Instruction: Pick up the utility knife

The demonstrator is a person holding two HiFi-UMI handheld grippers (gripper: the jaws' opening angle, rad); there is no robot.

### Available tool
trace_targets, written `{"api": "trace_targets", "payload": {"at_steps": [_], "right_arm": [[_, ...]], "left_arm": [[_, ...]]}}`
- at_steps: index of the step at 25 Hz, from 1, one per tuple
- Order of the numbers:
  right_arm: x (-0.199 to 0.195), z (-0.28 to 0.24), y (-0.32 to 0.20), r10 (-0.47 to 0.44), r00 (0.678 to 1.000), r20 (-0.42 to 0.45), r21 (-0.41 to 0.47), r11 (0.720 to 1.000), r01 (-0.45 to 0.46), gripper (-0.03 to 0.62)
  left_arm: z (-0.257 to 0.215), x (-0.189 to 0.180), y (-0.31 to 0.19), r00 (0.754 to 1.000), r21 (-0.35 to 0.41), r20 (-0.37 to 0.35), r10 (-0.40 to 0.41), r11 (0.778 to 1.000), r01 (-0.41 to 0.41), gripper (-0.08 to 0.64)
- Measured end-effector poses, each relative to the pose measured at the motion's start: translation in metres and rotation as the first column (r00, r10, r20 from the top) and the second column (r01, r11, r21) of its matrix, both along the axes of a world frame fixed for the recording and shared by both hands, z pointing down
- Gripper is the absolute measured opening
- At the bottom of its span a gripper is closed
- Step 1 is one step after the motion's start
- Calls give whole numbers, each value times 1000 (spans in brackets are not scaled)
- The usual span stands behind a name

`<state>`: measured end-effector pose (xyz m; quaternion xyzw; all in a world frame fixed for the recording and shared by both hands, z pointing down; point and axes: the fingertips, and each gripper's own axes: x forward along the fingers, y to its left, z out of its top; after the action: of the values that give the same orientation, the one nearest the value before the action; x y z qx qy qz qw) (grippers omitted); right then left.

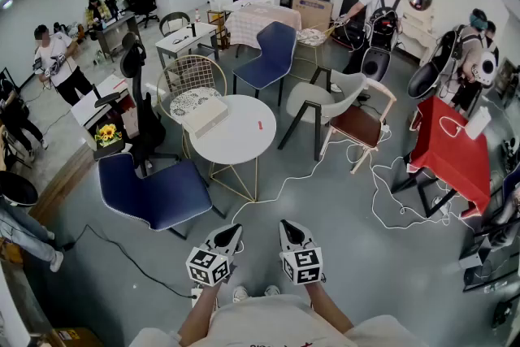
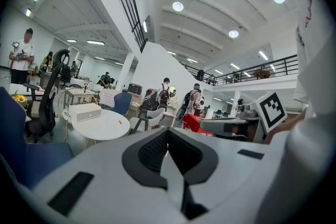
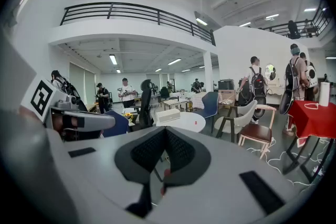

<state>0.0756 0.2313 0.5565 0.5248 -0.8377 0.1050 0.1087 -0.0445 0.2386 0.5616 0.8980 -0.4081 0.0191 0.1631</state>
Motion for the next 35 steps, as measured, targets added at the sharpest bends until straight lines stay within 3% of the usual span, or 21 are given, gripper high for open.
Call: {"api": "trace_targets", "payload": {"at_steps": [18, 35], "right_arm": [[33, -4, 1, 21, 998, 55, 17, 1000, -22, 17], [66, -1, 5, -5, 998, 55, 36, 999, 3, 17]], "left_arm": [[-1, 38, 0, 999, -3, 8, 46, 999, -46, 12], [12, 112, 2, 994, -4, 15, 108, 994, -108, 13]]}}
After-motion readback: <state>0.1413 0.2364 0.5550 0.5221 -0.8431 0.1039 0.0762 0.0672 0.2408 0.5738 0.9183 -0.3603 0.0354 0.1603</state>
